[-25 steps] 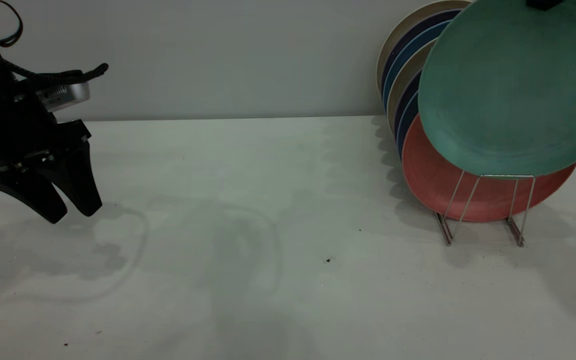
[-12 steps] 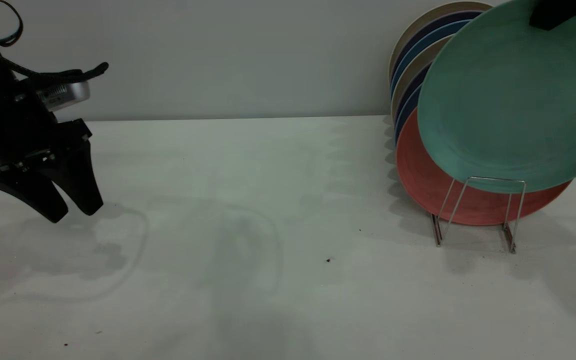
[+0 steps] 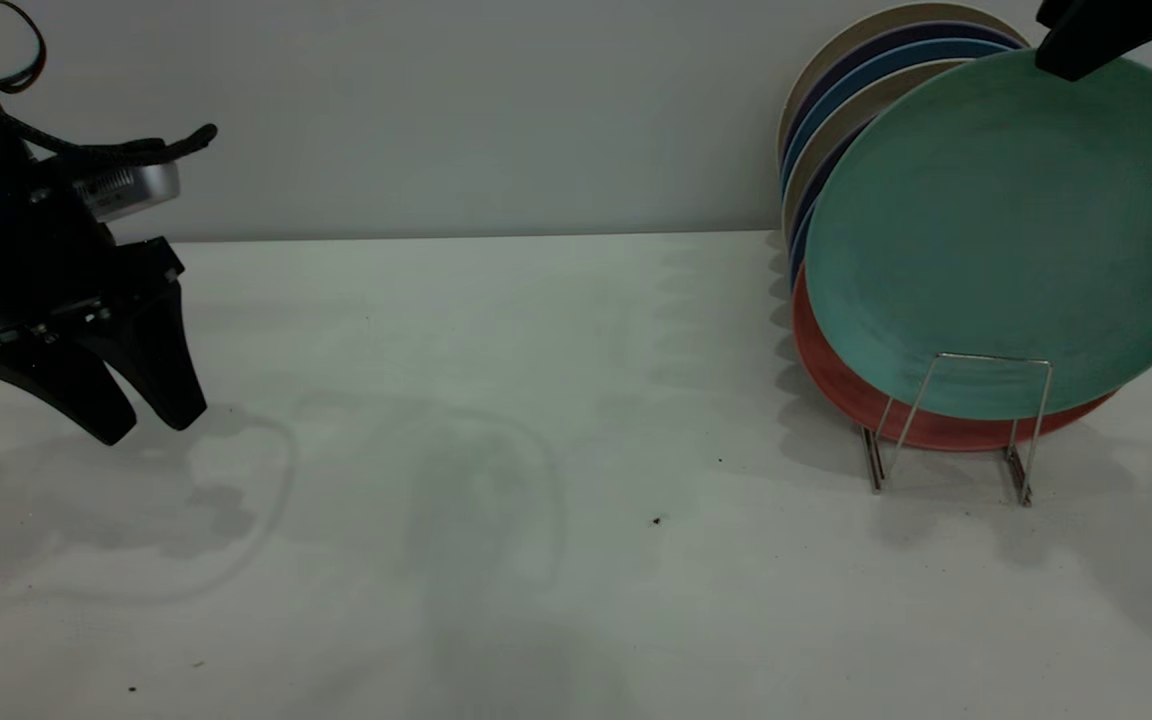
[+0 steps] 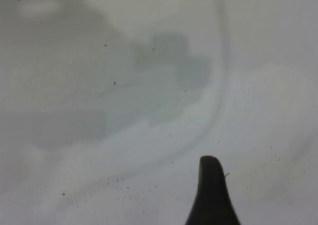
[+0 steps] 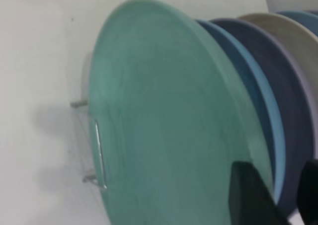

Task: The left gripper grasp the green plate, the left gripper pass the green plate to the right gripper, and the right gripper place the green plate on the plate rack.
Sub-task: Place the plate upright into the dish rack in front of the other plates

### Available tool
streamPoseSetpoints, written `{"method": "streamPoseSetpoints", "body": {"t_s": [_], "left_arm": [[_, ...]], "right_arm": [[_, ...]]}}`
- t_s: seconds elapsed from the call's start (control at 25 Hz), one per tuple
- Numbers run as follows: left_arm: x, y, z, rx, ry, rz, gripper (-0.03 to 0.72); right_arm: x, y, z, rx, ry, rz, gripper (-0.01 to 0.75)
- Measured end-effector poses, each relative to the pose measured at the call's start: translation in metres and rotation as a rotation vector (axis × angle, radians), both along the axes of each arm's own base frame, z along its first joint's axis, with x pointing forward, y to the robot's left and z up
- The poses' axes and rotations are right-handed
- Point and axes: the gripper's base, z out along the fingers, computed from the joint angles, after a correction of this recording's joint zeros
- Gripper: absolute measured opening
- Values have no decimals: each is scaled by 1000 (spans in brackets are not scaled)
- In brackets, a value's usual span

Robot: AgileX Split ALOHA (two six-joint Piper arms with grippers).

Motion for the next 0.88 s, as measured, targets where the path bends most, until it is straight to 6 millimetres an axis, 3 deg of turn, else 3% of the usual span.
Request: {"method": "streamPoseSetpoints", "body": {"t_s": [0.44, 0.72, 0.88], "left_arm": [[1, 0, 0, 2, -5, 4, 564], [2, 1, 0, 17, -14, 9, 564], [4, 10, 6, 115, 19, 4, 564]], "right_arm": [[-12, 5, -5, 180, 224, -175, 263], [-19, 7, -8, 350, 419, -485, 263], [-25, 7, -10, 460, 566, -748, 263]]}}
